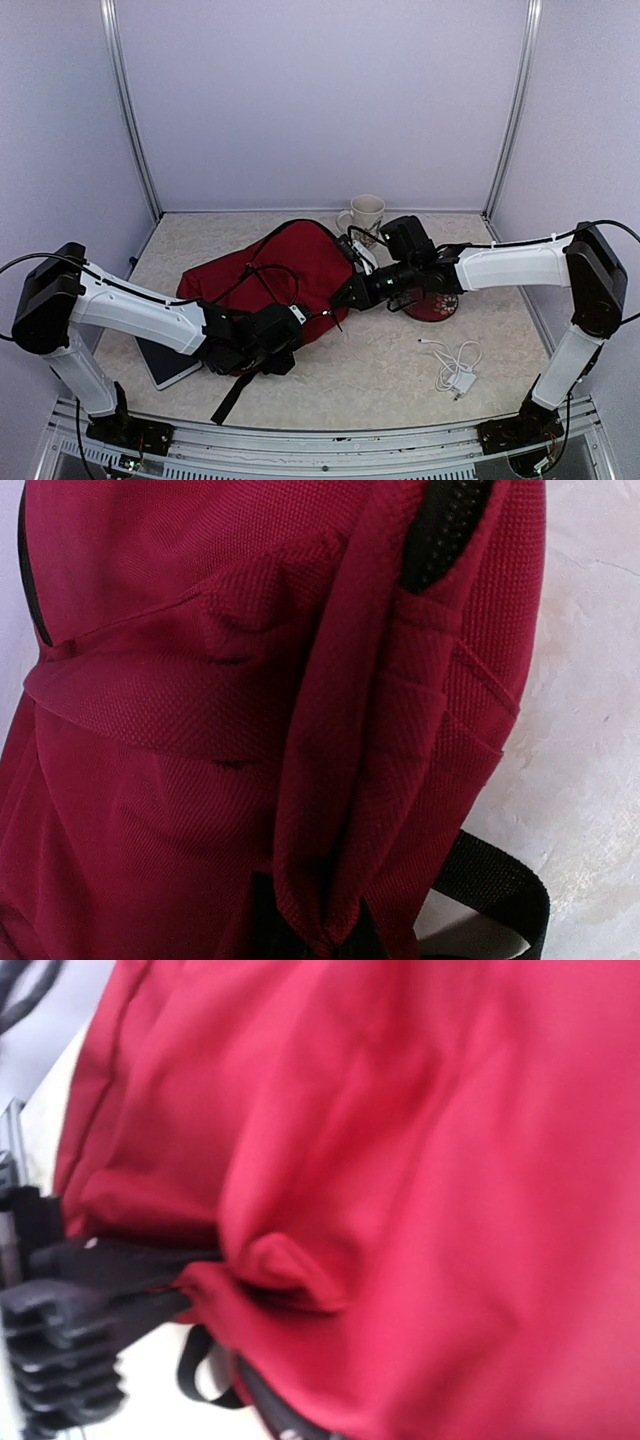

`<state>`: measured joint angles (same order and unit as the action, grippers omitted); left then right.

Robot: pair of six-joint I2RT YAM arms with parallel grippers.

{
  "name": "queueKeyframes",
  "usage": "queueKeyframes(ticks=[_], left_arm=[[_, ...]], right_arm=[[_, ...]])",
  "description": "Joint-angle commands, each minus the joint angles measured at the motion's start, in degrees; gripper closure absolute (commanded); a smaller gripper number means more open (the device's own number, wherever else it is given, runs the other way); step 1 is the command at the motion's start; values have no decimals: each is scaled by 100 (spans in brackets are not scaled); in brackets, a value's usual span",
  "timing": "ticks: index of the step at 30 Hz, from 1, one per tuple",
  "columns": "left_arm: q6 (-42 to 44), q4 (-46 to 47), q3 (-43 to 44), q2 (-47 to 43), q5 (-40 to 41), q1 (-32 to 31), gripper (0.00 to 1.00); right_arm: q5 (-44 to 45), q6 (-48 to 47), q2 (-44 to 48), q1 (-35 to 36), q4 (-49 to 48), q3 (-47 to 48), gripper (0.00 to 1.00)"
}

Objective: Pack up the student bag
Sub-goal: Zip the student bag into the largest pocket of the bag, then pick up the largest pocket of the bag from the student bag.

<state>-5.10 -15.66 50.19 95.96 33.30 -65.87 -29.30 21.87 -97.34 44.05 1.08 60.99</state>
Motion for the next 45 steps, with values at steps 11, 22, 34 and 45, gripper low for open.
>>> queueKeyframes(ticks=[11,22,34,45], left_arm=[[227,-89,-529,-350,88,-202,100],[426,-292,-461,-402,203,-478,100],[590,422,-716,-1344,1592,-257,100],[1056,1274,-994,-3123,-1269,-421,4]], right_arm=[[794,-450,783,-1754,605,-23,100],[701,-765,305,-2459,938,962,100],[647,-1102,1169,-1318,1216,367,100],[-119,-1220,1335,532,1249,348,100]])
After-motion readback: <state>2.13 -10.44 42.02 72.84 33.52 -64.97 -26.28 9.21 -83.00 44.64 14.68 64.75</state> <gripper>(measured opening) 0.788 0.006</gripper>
